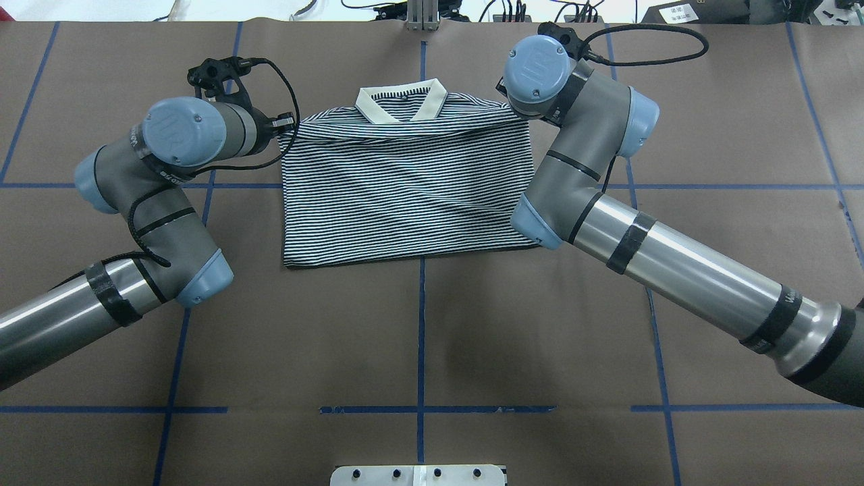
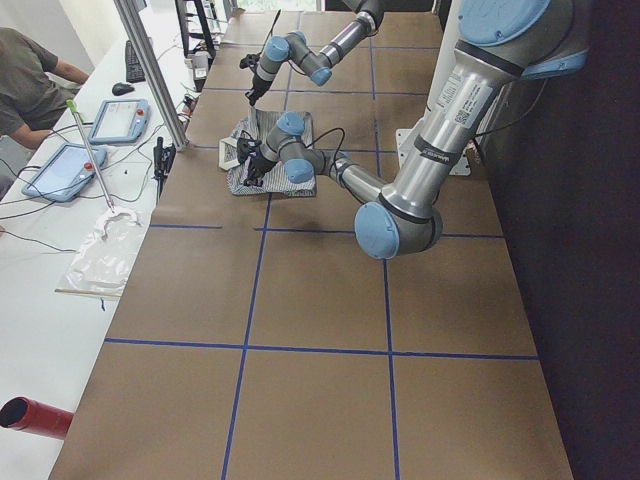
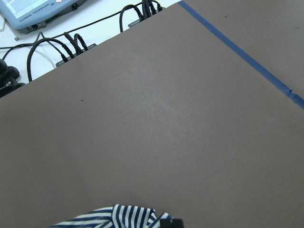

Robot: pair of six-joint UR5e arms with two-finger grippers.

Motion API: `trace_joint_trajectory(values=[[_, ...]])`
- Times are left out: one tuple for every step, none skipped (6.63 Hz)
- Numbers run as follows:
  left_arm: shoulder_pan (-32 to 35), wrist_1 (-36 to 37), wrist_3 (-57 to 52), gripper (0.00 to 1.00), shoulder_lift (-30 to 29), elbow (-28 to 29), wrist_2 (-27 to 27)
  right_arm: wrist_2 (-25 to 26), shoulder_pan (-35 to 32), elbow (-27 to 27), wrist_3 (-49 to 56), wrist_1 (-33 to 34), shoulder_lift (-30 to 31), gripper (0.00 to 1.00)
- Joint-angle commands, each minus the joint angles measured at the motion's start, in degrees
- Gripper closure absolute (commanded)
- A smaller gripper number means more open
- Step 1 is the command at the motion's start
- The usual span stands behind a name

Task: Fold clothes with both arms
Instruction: 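Lift the hem with both grippers and fold it toward the collar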

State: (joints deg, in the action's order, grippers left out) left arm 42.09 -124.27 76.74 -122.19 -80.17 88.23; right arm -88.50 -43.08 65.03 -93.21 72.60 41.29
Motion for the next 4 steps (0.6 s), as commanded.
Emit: trace_joint_trajectory(values=[[0.01,-0.79,-0.01,1.00,-1.64,2.55,-0.77,-0.01,-0.16,-4.63,0.13,-0.88,-2.96,1.00],[0.01,-2.62,-0.01,1.00,-2.52,5.09,-0.78,-0.01,-0.08,-5.61,0.22,-0.97,-3.06,1.00],[0.10,-3.86,-0.01,1.00,-2.79,6.33,-0.78,0.17,-0.16,-6.23,0.31,-1.84,-3.06,1.00],[0.10,-3.96,-0.01,1.00,-2.88,6.34,-0.78,0.17,-0.16,-6.41,0.31,-1.85,-3.23,1.00]])
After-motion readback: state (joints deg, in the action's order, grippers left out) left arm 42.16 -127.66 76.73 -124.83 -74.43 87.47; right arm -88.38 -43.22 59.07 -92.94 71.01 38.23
